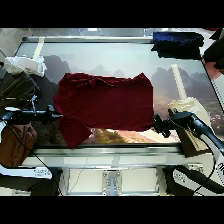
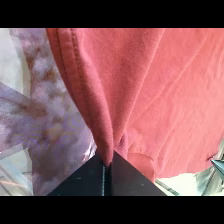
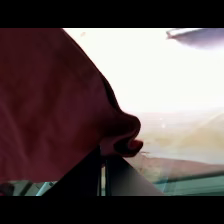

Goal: Fold the shirts.

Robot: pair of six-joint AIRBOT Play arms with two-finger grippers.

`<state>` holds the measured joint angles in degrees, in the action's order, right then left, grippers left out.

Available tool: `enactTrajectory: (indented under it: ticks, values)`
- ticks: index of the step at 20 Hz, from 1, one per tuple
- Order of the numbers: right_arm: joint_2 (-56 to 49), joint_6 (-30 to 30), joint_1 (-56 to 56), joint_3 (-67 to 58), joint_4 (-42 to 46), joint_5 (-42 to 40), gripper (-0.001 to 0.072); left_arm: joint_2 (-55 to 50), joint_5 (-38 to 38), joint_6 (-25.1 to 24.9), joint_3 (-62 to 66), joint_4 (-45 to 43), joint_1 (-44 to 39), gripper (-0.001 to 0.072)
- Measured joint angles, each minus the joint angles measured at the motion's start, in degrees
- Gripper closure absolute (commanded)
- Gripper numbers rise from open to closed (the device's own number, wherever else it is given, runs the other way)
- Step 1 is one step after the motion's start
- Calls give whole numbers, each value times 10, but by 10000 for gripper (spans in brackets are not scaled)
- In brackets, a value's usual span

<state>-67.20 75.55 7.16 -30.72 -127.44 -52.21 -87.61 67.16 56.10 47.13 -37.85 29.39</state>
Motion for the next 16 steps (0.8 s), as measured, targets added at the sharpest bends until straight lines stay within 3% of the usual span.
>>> enactTrajectory:
  ticks: [3,7,11,16]
  values:
    - [4,0,0,-19,-1,7,701,9,0,0,0,0,0,696]
    - [49,68,0,-105,-1,-21,701,88,5,0,8,2,12,696]
    - [149,158,0,-237,7,-113,700,259,42,0,40,21,49,695]
    - [299,201,0,-405,22,-177,703,499,46,19,137,61,98,697]
